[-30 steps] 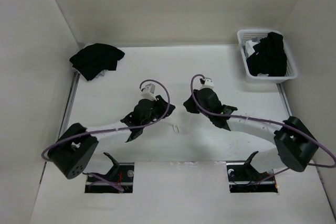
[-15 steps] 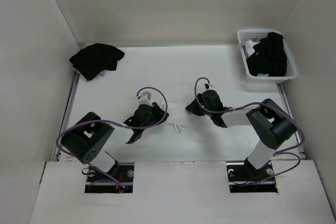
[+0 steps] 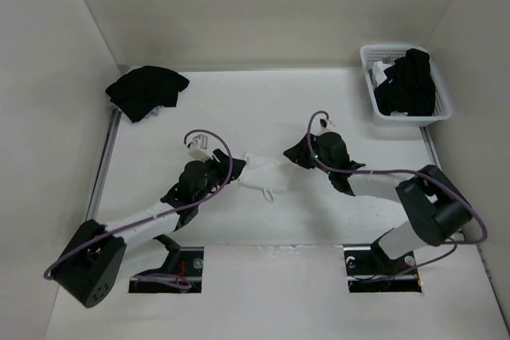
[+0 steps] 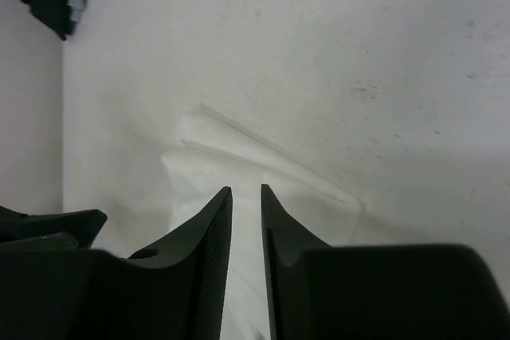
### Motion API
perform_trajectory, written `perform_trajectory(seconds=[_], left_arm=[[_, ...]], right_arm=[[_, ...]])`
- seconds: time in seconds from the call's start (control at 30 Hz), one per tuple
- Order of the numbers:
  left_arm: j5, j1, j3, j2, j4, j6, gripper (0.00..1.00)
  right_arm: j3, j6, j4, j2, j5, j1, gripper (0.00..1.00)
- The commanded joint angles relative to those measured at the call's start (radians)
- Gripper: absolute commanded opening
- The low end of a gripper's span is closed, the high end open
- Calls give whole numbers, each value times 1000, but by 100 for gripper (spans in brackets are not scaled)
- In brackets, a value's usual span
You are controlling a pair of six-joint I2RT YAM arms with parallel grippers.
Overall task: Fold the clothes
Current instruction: Fold the tank top
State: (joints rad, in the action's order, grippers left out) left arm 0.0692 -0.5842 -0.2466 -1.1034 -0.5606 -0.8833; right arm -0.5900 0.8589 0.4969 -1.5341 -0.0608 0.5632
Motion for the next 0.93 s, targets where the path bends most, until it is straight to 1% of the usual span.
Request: perform_trajectory(seconds=[0.0, 0.1, 0.17, 0.3, 0.4, 0.5, 0.63, 0.73, 0.8, 0.83, 0.9], left_arm=[[67, -4, -49, 105, 129, 61, 43], [151, 10, -97, 142, 256, 145, 46], [201, 27, -132, 154, 341, 191, 48], [245, 63, -163, 192, 467, 221, 55], [241, 105, -157, 218, 516, 210, 59], [236, 139, -142, 243, 556, 192, 62], [236, 172, -122, 264, 562, 164, 62], [221, 186, -120, 254, 556, 164, 62], [213, 191, -120, 234, 545, 171, 57], [210, 192, -120, 223, 539, 175, 57], [210, 188, -118, 223, 521, 181, 61]], right_arm=[[-8, -43, -7, 141, -7, -7, 31], [28, -90, -46, 274, 16, -22, 43], [68, -124, -78, 372, 67, -35, 52], [191, -185, -86, 563, 234, -52, 67], [303, -178, -35, 658, 361, -84, 75], [366, -141, 8, 686, 403, -124, 76], [371, -126, 29, 648, 365, -176, 78], [361, -123, 51, 603, 332, -176, 78], [355, -123, 55, 586, 317, -174, 78], [354, -123, 55, 583, 312, -174, 78], [354, -123, 55, 585, 308, -174, 78]])
